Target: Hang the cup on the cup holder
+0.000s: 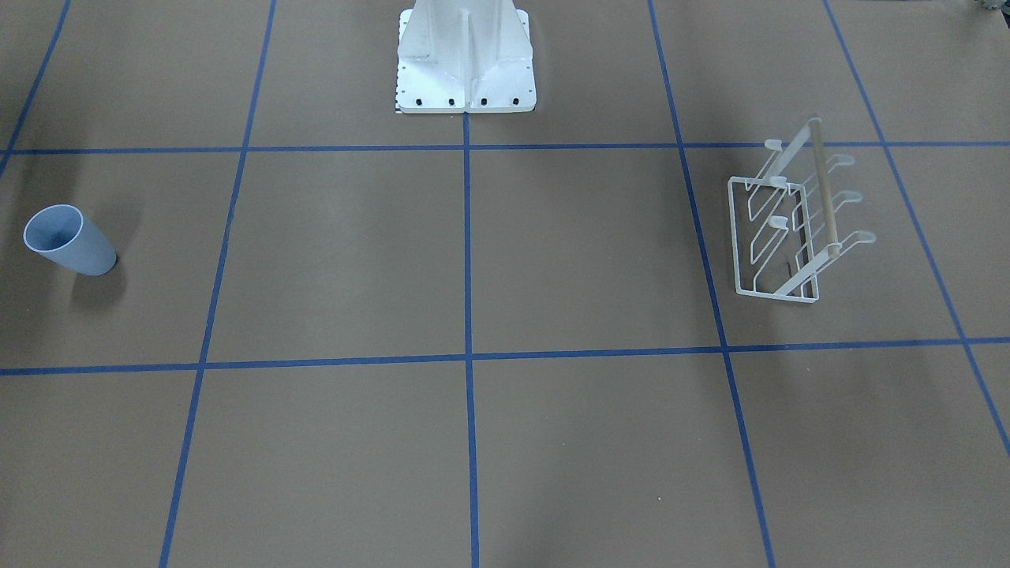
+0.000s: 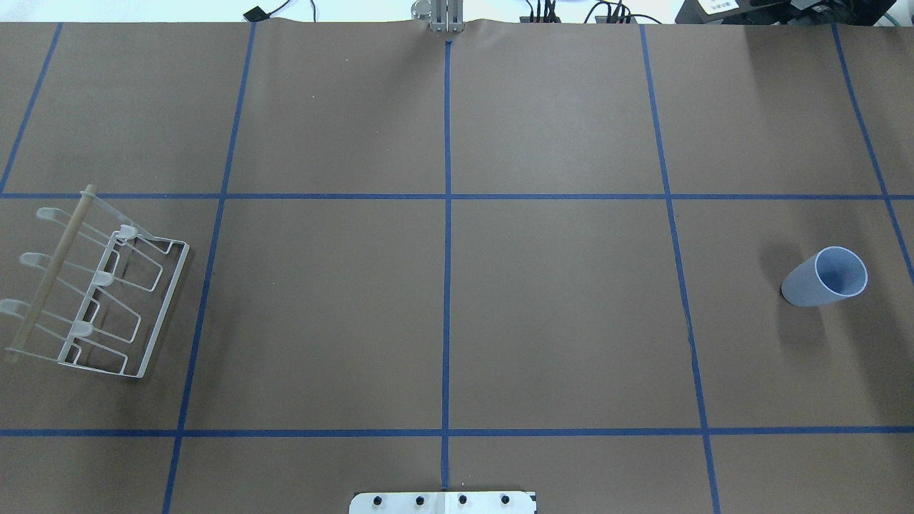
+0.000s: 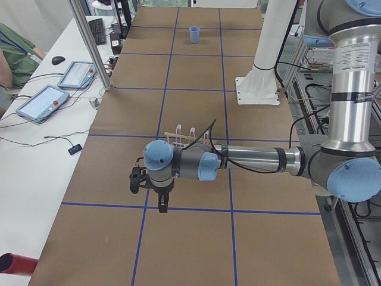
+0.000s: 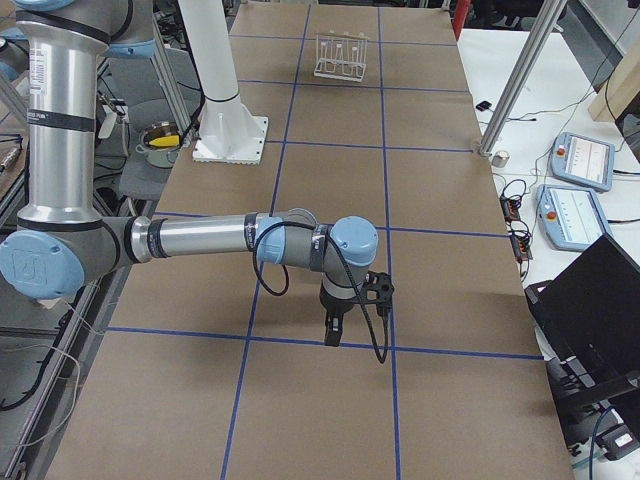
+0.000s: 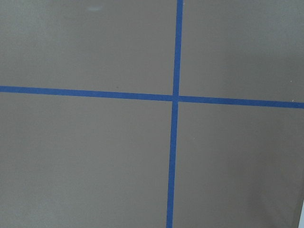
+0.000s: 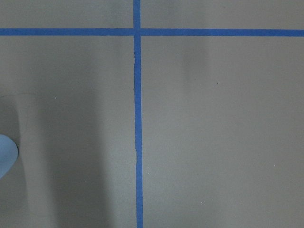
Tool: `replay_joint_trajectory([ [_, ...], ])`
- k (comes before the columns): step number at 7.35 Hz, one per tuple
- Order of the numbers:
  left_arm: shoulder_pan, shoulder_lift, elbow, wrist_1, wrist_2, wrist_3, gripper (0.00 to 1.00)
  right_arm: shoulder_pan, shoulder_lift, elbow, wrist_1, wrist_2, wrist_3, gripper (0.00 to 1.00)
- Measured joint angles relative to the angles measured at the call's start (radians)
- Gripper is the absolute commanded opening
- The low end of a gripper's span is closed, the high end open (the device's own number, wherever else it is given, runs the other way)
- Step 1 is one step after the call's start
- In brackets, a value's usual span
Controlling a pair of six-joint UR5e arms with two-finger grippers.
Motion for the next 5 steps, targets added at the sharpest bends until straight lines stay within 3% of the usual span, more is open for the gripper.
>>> replay_joint_trajectory([
  [5, 0.0, 0.009, -0.002, 0.001, 0.013, 0.0, 0.99, 0.0, 0.011, 0.006, 0.003, 0.0, 0.0, 1.0],
])
